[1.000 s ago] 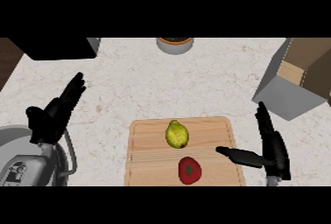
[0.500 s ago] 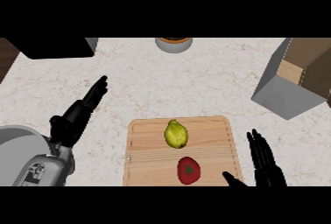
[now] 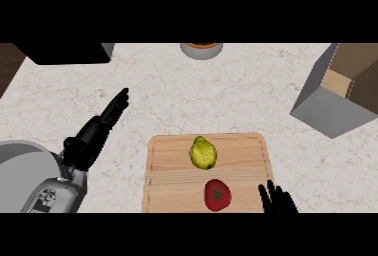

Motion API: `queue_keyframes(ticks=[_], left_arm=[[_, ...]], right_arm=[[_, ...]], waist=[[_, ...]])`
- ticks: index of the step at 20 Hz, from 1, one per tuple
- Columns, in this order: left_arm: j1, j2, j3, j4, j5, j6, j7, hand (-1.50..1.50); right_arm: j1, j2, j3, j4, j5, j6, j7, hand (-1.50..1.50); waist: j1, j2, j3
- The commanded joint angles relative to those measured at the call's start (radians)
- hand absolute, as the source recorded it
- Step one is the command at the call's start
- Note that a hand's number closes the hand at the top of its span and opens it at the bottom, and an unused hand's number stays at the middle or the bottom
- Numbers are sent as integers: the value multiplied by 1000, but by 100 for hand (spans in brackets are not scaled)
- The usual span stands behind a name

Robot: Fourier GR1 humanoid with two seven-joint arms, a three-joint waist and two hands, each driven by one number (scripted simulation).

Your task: Pick the tomato from the cutting board and place it in the cardboard box

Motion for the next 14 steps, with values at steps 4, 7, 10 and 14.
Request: queue_keyframes(ticks=[4, 7, 10, 14], left_arm=[[15, -1, -13, -26, 6, -28, 2, 0], [-26, -33, -19, -1, -19, -7, 11, 0], [-35, -47, -30, -14, -25, -1, 42, 0], [-72, -26, 8, 27, -11, -30, 24, 0]], right_arm=[[72, 182, 263, -250, 255, 405, 330, -150], [8, 239, 346, -254, 285, 521, 458, -150], [-11, 238, 376, -274, 262, 516, 492, -150], [-120, 237, 303, -184, 172, 495, 497, -150]], waist=[[41, 8, 6], [42, 11, 9], [42, 10, 9], [52, 14, 10]])
